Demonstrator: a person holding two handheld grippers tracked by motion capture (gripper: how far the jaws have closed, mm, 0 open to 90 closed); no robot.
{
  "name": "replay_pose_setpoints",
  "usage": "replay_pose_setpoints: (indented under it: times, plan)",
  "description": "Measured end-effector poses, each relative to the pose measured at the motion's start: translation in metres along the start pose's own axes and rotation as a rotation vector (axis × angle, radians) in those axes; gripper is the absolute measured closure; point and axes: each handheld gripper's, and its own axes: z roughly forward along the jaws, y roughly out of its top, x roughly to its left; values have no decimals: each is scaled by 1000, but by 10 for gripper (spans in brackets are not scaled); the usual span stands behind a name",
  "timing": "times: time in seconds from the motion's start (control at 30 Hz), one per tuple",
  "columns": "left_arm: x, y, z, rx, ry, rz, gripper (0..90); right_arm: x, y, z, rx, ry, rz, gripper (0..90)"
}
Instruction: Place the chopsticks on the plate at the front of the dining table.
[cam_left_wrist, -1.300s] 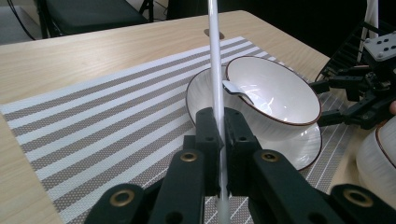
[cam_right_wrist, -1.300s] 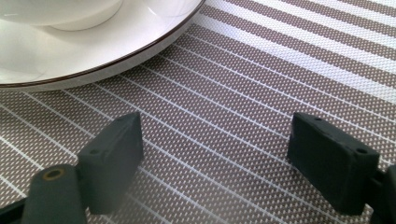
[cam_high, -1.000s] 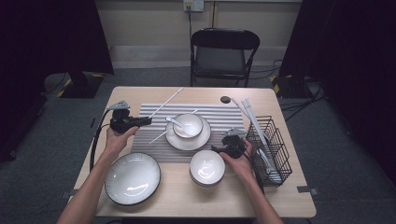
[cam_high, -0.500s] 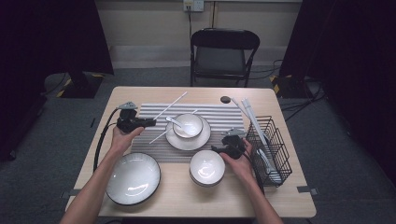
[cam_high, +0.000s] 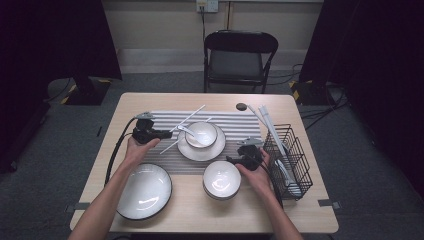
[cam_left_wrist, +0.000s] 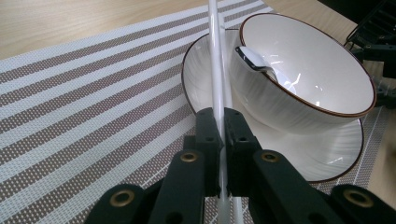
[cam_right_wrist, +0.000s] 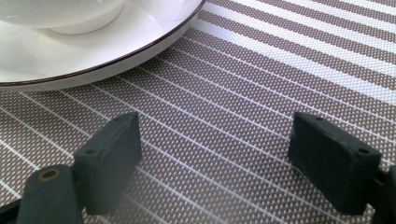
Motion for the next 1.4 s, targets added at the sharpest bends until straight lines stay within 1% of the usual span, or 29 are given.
replay_pose_setpoints:
  times: [0.1, 0.13, 0.17, 0.23, 0.27, 0.3, 0.33, 0.43, 0.47, 0.53, 0.57, 0.63, 0.77, 0.8, 0.9, 0.97, 1.0, 1.1, 1.13, 1.23, 1.27, 1.4]
  plan:
    - [1, 1, 2, 6, 2, 0, 864, 0, 0, 0, 0, -1, 1, 162]
    - [1, 1, 3, 16, -7, -2, 864, 0, 0, 0, 0, 0, 1, 162]
    - [-1, 1, 4, 23, -4, 18, 864, 0, 0, 0, 0, -1, 4, 162]
    - [-2, 2, 5, 25, -10, 22, 864, 0, 0, 0, 0, 0, 3, 163]
    - [-2, 2, 4, 25, -3, 25, 864, 0, 0, 0, 0, -1, 0, 163]
    - [-2, 1, 5, 27, -6, 17, 864, 0, 0, 0, 0, -1, 0, 163]
    - [-2, 1, 5, 29, -1, 15, 864, 0, 0, 0, 0, 0, 0, 163]
    - [0, 0, 6, 32, -6, 13, 864, 0, 0, 0, 0, -1, 4, 162]
    - [1, -1, 7, 46, 0, 8, 864, 0, 0, 0, 0, -1, 1, 162]
    - [2, -2, 8, 48, -5, 4, 864, 0, 0, 0, 0, -1, 0, 163]
    - [2, -2, 8, 48, -5, 4, 864, 0, 0, 0, 0, -1, 0, 163]
    - [2, -3, 9, 73, 0, 12, 863, 0, 0, 0, 0, 0, 3, 163]
    - [3, -4, 9, 76, -3, 8, 863, 0, 0, 0, 0, 0, 0, 163]
    - [4, -5, 9, 87, -4, 13, 863, 0, 0, 0, 0, -1, 0, 162]
    - [4, -5, 8, 92, -12, 16, 862, 0, 0, 0, 0, -1, 1, 163]
    - [5, -6, 8, 88, -18, 9, 862, 0, 0, 0, 1, 0, 1, 163]
    - [6, -7, 9, 99, -21, 14, 862, 0, 0, 0, 1, 0, 1, 163]
    - [6, -8, 10, 98, -25, 8, 862, 0, 0, 0, 0, -1, 1, 162]
    - [7, -9, 11, 107, -26, 6, 862, 0, 0, 0, 1, 0, 1, 163]
    - [6, -9, 12, 108, -24, 9, 862, 0, 0, 0, 0, 0, 1, 163]
    - [6, -8, 12, 113, -24, 17, 861, 0, 0, 0, 0, 0, 1, 163]
    - [7, -9, 13, 116, -21, 5, 861, 0, 0, 0, 1, 0, 1, 163]
